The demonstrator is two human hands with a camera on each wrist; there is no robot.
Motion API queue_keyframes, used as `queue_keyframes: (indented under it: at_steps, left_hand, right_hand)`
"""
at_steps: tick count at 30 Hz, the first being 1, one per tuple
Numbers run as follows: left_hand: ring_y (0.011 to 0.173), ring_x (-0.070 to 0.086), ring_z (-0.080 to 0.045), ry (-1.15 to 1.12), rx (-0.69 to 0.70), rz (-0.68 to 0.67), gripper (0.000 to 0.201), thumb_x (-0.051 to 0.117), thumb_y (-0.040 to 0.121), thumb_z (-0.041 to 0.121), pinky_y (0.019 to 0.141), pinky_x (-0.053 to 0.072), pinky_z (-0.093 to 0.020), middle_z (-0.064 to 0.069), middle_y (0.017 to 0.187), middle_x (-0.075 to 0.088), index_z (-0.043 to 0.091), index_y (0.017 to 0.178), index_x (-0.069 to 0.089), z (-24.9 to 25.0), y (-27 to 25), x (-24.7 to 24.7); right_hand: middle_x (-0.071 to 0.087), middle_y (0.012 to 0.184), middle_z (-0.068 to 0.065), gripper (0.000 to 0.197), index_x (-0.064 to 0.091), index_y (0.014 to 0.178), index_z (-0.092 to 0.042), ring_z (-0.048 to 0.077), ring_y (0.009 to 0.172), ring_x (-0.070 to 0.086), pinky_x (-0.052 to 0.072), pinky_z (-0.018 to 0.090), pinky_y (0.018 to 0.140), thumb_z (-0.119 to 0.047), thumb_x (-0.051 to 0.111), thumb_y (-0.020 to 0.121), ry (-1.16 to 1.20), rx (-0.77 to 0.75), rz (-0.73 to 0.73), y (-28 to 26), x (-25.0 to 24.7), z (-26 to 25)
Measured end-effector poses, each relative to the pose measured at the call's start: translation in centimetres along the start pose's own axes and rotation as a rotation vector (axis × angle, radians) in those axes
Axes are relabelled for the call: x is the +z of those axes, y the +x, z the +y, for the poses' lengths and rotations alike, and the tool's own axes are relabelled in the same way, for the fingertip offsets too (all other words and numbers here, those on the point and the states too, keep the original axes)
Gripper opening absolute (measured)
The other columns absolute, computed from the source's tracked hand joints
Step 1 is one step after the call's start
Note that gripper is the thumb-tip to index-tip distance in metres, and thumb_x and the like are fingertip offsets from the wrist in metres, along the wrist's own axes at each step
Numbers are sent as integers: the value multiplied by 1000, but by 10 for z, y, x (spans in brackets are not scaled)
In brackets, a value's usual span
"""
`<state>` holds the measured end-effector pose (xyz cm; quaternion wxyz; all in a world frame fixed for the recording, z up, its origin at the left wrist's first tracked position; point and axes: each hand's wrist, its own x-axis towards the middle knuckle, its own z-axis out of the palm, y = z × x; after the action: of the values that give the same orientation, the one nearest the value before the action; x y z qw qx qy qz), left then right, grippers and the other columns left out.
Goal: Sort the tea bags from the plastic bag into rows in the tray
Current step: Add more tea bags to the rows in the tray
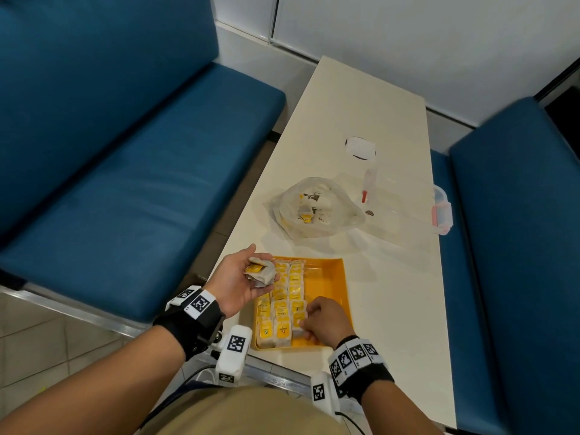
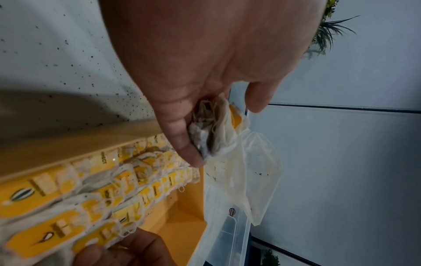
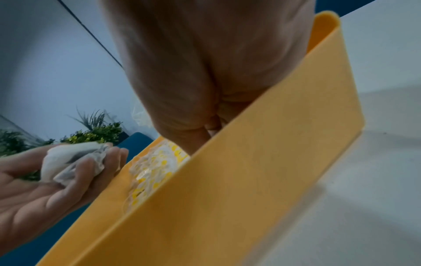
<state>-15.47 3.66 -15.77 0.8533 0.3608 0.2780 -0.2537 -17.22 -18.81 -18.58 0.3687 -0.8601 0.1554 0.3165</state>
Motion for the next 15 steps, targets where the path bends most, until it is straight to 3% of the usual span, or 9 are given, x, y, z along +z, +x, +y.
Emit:
queue_keyframes:
  at_steps: [2,5,8,15]
  left_hand:
    - [91,70,-31,5,1,-2,42,48,103,44,88,55,-41,-15,110,68,8,116,65,0,0,1]
    - [91,71,-31,11,2,0,41,48,102,44,87,55,-41,-14,108,69,8,114,66,0,0,1]
    - [91,71,-31,16,2,5,41,48,103,44,87,55,-41,-14,106,69,9,112,67,-1,0,1]
    - [93,72,-31,20,-3,5,45,44,105,43,83,57,-40,-16,107,70,8,117,68,-1,-2,1]
  right_hand:
    - [68,68,12,16,60,88,-13,16,46,61,48,25,45,-3,72,85,-13,-3,24,0,3,-2]
    - [67,67,11,13,62,80,-10,21,51,64,57,33,53,-2,72,84,-27,-10,50,1,7,-4]
    - [65,63,7,18,61,72,-12,20,50,64,58,37,57,-3,73,82,-44,-25,69,2,10,-4]
    - [72,75,9,14,63,82,-13,20,54,69,62,43,62,-7,75,81,-75,-23,77,2,13,-9]
